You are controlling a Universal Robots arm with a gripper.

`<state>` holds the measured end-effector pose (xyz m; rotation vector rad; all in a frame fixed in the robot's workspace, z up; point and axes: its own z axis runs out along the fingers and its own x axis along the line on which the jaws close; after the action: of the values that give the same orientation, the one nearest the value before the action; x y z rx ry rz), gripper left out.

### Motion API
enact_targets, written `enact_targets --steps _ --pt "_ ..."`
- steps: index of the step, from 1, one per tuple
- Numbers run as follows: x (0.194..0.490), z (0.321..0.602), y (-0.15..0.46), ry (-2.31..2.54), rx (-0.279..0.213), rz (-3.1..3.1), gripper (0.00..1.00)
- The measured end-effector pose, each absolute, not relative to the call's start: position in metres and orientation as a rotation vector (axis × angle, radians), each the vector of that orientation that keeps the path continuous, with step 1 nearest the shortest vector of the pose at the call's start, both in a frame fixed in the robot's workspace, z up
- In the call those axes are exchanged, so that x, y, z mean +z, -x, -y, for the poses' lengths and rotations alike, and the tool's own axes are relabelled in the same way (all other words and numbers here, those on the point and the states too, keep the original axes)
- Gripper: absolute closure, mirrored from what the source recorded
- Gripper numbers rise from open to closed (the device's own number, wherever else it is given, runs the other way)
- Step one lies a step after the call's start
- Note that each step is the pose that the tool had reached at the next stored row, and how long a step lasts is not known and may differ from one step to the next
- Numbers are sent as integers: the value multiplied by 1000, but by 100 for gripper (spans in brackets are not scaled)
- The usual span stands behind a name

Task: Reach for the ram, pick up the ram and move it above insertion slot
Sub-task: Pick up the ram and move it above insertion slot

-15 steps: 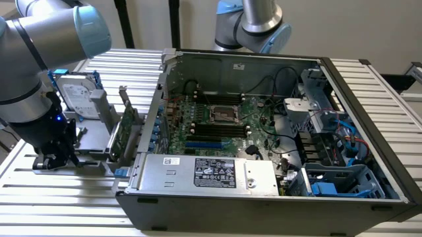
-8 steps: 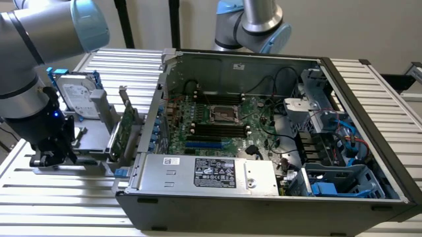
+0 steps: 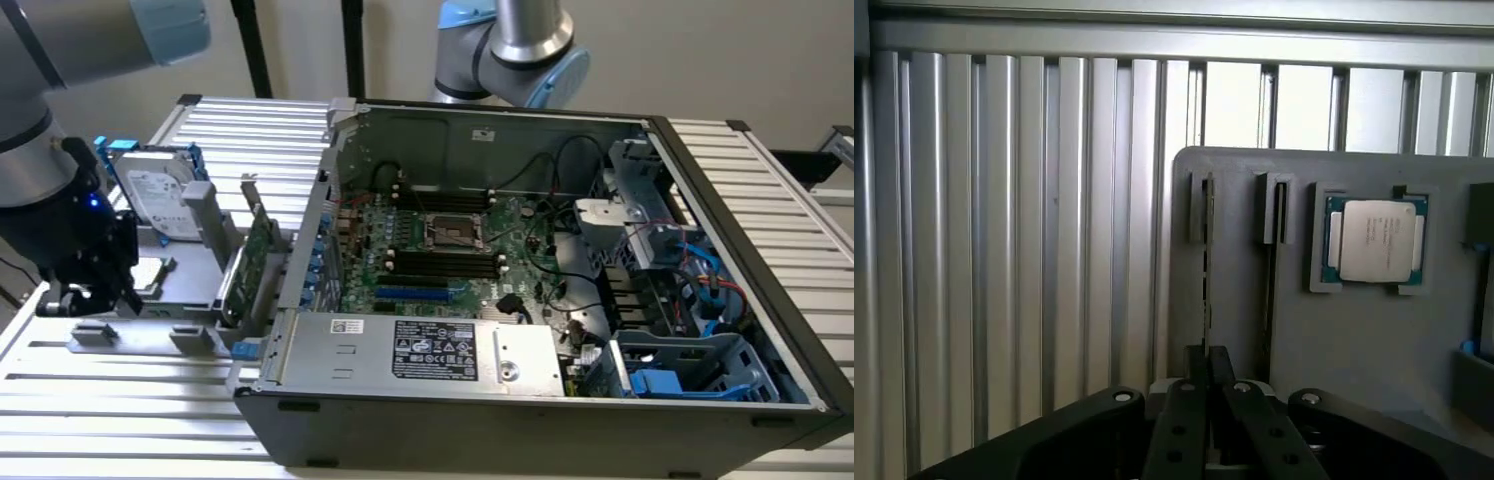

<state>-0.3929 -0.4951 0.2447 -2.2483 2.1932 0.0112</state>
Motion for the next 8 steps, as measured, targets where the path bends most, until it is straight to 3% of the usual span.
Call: enact_targets --steps 8 --pt "281 495 389 2248 11 -2193 87"
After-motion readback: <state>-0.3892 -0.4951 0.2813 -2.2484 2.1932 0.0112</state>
